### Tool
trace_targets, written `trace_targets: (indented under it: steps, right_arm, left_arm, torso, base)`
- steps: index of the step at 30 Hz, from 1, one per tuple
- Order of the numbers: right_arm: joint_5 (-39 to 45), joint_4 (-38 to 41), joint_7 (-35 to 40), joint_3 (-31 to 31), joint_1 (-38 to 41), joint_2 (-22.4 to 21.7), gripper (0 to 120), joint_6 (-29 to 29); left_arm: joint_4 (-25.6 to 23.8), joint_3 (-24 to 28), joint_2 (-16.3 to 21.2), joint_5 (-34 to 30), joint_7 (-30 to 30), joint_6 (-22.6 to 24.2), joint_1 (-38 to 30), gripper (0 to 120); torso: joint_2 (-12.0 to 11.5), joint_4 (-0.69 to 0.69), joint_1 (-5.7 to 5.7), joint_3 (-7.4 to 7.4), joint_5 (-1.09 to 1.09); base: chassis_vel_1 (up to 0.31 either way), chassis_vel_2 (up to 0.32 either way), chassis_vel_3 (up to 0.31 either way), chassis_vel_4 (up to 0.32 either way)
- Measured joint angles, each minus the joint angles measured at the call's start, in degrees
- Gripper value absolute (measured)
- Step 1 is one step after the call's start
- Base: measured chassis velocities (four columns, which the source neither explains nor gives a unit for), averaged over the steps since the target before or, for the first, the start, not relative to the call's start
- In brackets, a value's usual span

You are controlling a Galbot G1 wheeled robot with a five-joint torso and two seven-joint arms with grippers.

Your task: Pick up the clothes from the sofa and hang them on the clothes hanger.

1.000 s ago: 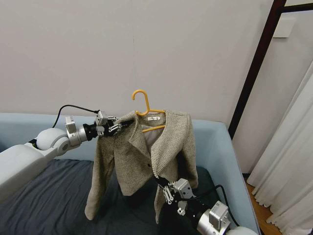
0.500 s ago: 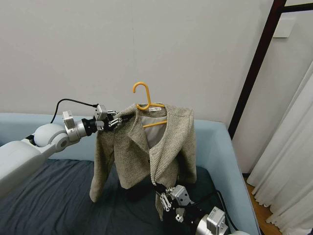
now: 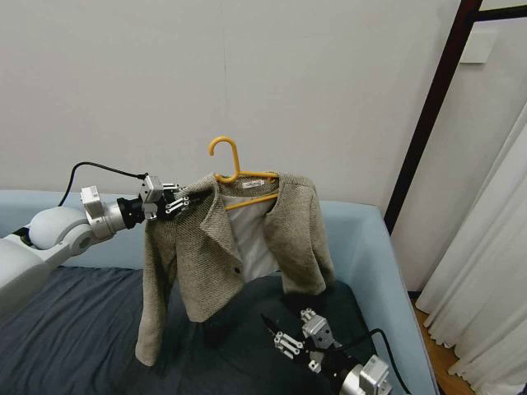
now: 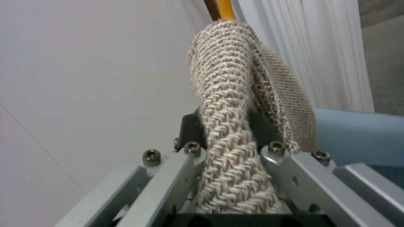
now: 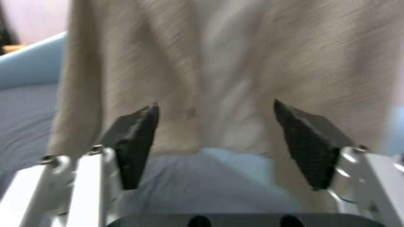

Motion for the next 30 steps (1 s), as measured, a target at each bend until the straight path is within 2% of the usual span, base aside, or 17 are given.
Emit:
trace_targets:
  steps: [1,4,5,6,8,12,17,23,30]
  right_arm:
    - [0.0,0.0,0.0,0.0,0.0,0.0,74,0.0]
    - [3.0,0.4,-1.1,4.4,1.4,-3.4,89,0.4]
    - [4.3,0.2,-2.4,6.1,2.4,-5.4,92,0.9]
    - [4.3,0.2,-2.4,6.1,2.4,-5.4,92,0.9]
    - [7.6,-0.7,-5.7,7.9,4.3,-9.2,98,2.2]
    - [12.0,-4.4,-14.1,9.5,7.9,-16.0,100,4.4]
    - [14.1,-7.6,-18.4,8.5,12.6,-19.0,100,5.0]
    - [14.6,-8.3,-22.3,7.0,17.5,-20.6,100,3.6]
    - [10.1,-8.4,-30.6,6.5,19.9,-23.8,100,0.8]
  left_arm:
    - [0.0,0.0,0.0,0.0,0.0,0.0,0.0,8]
    - [-0.7,-5.8,0.7,0.7,0.9,-1.6,5.5,8]
    - [-1.2,-7.9,0.9,0.7,1.3,-2.2,7.8,8]
    - [-1.2,-7.9,0.9,0.7,1.3,-2.2,7.8,8]
    - [-2.2,-10.8,1.1,0.6,1.8,-2.8,11.4,8]
    - [-4.0,-15.0,1.9,0.6,4.3,-3.5,17.6,8]
    - [-6.3,-17.7,2.9,0.5,7.3,-3.6,22.6,8]
    - [-7.8,-17.7,3.4,0.5,10.2,-3.6,23.8,8]
    - [-7.7,-13.3,1.7,1.1,12.8,-3.5,19.9,8]
  torso:
    - [0.0,0.0,0.0,0.0,0.0]
    - [0.0,0.02,0.0,0.0,0.01]
    - [0.0,0.02,0.0,0.0,0.01]
    - [0.0,0.02,0.0,0.0,0.01]
    - [0.0,0.01,0.0,0.0,0.01]
    - [0.0,-0.01,0.0,0.0,-0.02]
    - [0.0,0.0,0.0,0.0,0.01]
    - [0.0,0.01,0.0,0.0,0.01]
    - [0.0,0.01,0.0,0.0,0.01]
  base:
    - [0.0,0.0,0.0,0.0]
    - [0.0,0.0,0.0,0.0]
    - [0.0,0.0,0.0,0.0]
    - [0.0,0.0,0.0,0.0]
    - [0.0,0.0,0.0,0.0]
    - [0.0,0.0,0.0,0.0]
    - [0.0,0.0,0.0,0.0]
    - [0.0,0.0,0.0,0.0]
    - [0.0,0.0,0.0,0.0]
